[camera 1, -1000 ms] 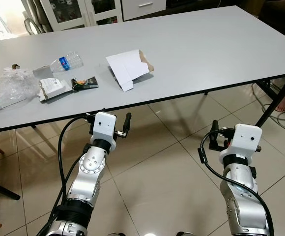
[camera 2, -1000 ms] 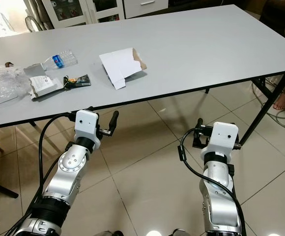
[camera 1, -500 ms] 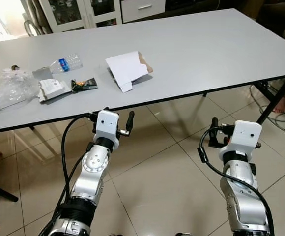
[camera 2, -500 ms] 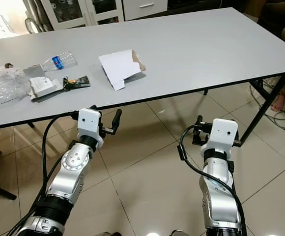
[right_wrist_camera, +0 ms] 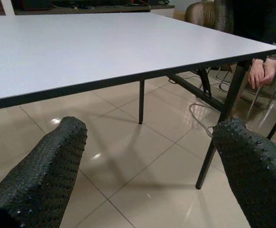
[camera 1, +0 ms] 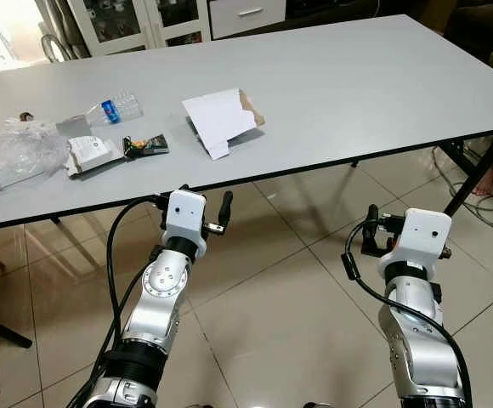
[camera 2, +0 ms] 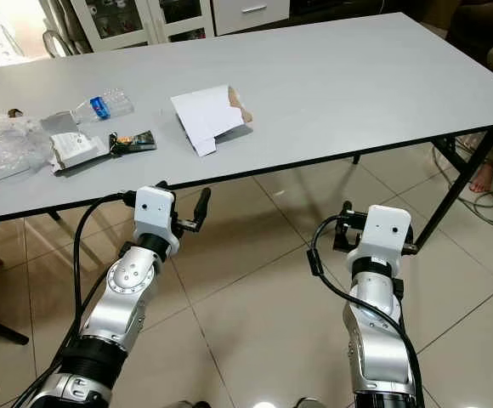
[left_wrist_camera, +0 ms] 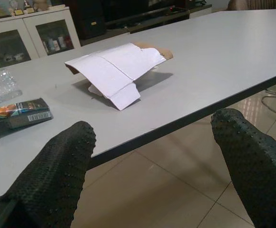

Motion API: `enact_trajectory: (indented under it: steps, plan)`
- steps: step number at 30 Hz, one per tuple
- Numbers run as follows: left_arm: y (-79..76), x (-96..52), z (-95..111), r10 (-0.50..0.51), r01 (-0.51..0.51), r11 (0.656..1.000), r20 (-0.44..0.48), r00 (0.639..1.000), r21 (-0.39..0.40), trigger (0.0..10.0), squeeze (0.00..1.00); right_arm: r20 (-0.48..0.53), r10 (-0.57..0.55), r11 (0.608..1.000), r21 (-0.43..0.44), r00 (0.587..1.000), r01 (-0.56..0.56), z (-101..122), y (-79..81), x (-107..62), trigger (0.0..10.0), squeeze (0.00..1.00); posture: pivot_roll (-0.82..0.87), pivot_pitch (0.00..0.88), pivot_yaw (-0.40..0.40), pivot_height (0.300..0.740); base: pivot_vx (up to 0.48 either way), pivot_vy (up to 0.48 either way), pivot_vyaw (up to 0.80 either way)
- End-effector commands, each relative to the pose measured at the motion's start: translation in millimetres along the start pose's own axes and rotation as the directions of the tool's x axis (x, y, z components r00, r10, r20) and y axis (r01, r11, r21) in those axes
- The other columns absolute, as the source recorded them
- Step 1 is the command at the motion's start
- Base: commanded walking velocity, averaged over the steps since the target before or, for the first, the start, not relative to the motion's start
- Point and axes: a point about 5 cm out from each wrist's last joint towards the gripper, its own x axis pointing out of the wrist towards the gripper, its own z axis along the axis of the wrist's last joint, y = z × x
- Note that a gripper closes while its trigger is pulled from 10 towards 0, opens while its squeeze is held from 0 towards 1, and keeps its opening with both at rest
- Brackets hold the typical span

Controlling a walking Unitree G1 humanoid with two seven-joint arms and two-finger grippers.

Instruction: Picking trash to rubbish bin

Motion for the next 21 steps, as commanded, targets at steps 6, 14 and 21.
enact_trajectory:
  steps: [6, 14, 21]
  plan:
    - [-0.3, 1.3, 0.4, -0.004, 0.004, 1.000, -0.002, 1.000, 0.004, 10.0, 0.00, -0.021, -0.005, 0.999, -0.032, 1.000, 0.004, -0.7, 0.1, 2.6, 10.0, 0.00, -0.14, 0.075, 0.090, 0.740, 0.000, 0.000, 0.00]
    - [-0.4, 1.2, 0.6, -0.003, 0.003, 1.000, -0.001, 1.000, 0.004, 10.0, 0.00, -0.022, 0.025, 0.999, -0.046, 0.999, -0.026, 0.5, 2.8, 3.5, 10.0, 0.00, -0.13, 0.076, 0.089, 0.740, 0.000, 0.000, 0.00]
    - [0.6, 1.0, -0.1, 0.004, -0.004, 1.000, -0.003, 1.000, 0.010, 10.0, 0.00, 0.006, -0.011, 0.994, -0.107, 1.000, 0.011, 5.1, 2.5, 3.5, 10.0, 0.00, -0.13, 0.079, 0.089, 0.740, 0.000, 0.000, 0.00]
